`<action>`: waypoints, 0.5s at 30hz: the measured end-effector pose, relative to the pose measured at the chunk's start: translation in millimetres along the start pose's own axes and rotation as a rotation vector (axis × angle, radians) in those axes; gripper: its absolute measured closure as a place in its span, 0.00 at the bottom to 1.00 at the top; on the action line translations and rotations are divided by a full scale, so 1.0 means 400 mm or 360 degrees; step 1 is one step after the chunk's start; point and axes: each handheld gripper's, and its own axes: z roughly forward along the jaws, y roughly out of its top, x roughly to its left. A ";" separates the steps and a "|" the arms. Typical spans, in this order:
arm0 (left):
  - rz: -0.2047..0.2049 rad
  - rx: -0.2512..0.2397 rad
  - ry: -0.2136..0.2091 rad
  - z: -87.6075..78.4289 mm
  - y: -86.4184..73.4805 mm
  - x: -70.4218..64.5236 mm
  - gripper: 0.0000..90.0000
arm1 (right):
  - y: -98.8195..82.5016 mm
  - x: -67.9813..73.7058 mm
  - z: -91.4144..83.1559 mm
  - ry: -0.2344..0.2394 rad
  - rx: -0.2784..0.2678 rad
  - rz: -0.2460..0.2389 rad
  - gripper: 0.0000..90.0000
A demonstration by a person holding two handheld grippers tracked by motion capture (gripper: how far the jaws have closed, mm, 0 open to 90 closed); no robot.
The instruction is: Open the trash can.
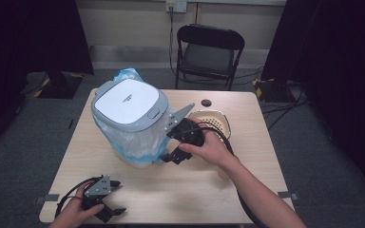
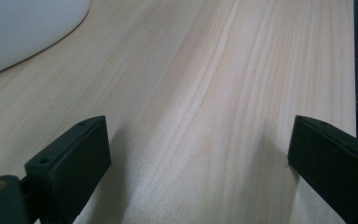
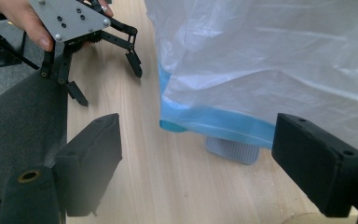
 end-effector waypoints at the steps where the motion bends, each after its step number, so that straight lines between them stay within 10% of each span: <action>1: 0.0002 0.0009 0.0002 -0.001 0.000 0.000 0.06 | 0.005 -0.004 -0.004 -0.0001 0.0009 -0.0011 0.17; 15: 0.0008 0.0007 -0.0001 -0.001 0.000 0.001 0.05 | 0.033 -0.030 -0.026 -0.0010 0.0032 0.0000 0.17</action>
